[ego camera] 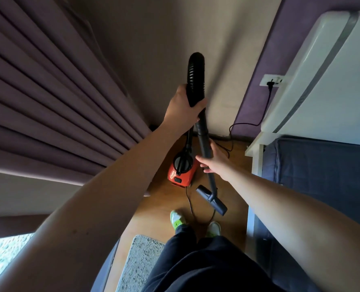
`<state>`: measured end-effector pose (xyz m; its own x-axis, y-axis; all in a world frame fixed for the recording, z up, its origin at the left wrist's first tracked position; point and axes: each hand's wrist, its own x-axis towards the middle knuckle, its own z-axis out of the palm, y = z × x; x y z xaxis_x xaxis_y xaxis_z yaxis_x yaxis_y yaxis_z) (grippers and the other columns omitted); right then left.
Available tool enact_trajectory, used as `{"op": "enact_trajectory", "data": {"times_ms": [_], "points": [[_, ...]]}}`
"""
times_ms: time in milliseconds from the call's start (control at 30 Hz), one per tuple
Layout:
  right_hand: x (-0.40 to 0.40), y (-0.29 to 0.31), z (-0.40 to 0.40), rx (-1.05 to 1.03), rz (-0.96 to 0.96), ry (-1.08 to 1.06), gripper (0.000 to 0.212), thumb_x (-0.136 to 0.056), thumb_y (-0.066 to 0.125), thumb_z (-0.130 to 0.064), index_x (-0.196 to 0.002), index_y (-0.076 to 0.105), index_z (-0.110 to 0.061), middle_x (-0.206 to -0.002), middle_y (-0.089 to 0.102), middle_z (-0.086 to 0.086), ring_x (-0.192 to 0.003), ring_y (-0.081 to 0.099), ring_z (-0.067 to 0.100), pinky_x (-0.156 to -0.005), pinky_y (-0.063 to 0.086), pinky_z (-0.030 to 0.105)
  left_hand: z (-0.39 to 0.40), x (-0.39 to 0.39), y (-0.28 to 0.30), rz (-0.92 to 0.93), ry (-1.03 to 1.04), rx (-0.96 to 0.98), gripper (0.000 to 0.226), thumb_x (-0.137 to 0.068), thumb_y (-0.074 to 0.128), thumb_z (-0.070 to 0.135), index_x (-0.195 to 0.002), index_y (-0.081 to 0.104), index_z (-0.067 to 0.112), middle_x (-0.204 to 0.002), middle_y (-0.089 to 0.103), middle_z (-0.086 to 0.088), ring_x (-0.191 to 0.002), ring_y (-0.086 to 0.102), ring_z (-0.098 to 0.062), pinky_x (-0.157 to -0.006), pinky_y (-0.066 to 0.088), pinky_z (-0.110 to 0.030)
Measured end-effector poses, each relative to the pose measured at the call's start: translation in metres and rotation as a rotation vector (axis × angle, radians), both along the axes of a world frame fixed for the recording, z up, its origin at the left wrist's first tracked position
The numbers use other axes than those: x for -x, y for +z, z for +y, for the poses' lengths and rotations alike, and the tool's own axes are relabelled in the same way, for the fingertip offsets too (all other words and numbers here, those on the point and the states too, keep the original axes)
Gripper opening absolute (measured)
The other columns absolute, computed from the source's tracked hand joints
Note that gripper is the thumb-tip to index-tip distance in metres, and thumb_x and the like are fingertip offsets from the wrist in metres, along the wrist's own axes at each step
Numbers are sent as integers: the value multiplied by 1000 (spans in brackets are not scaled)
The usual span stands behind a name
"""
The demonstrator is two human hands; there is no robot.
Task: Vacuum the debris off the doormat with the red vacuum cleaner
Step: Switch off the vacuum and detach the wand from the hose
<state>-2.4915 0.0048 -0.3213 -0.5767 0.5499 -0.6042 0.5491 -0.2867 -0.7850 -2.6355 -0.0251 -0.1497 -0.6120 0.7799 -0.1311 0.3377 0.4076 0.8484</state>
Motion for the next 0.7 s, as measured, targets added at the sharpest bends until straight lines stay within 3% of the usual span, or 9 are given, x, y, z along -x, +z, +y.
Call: {"op": "enact_trajectory", "data": {"times_ms": [100, 233, 400, 500, 600, 700], "points": [[17, -4, 19, -106, -55, -40, 50, -86, 70, -35, -130, 49, -23, -96, 63, 2, -81, 64, 19, -70, 54, 36, 5, 5, 5, 11, -32, -15, 51, -91, 69, 29, -131, 43, 10, -112, 59, -3, -90, 69, -26, -69, 63, -38], [38, 4, 38, -152, -124, -2, 38, -90, 67, -27, -123, 51, -20, -100, 64, 12, -83, 63, 25, -80, 56, 43, 12, 21, 8, 3, -82, -12, 54, -87, 73, 30, -129, 44, 11, -115, 60, -3, -90, 70, -26, -73, 62, -34], [70, 16, 50, -325, -179, 53, 43, -92, 65, -20, -131, 47, -19, -106, 64, 9, -91, 67, 28, -80, 58, 44, 14, 55, 19, -95, -216, 16, 65, -80, 81, 21, -132, 42, 13, -113, 59, -1, -84, 69, -19, -56, 55, -19], [86, 13, 54, -401, -224, 29, 44, -89, 67, -20, -130, 50, -20, -112, 67, 11, -97, 66, 31, -86, 56, 50, 12, 74, 21, -141, -276, 11, 69, -79, 81, 20, -134, 41, 14, -118, 59, -4, -92, 67, -24, -62, 58, -25], [102, 14, 56, -485, -241, -31, 44, -89, 67, -18, -130, 53, -17, -117, 67, 9, -105, 65, 29, -93, 53, 48, 13, 91, 22, -174, -313, 17, 67, -82, 79, 18, -135, 38, 15, -116, 59, -4, -91, 67, -23, -69, 60, -29], [115, 18, 60, -449, -232, -102, 42, -90, 66, -21, -130, 53, -17, -113, 66, 6, -99, 64, 24, -87, 54, 40, 18, 101, 21, -180, -319, 19, 69, -83, 78, 15, -137, 37, 15, -123, 59, -4, -99, 68, -26, -74, 61, -30]]}}
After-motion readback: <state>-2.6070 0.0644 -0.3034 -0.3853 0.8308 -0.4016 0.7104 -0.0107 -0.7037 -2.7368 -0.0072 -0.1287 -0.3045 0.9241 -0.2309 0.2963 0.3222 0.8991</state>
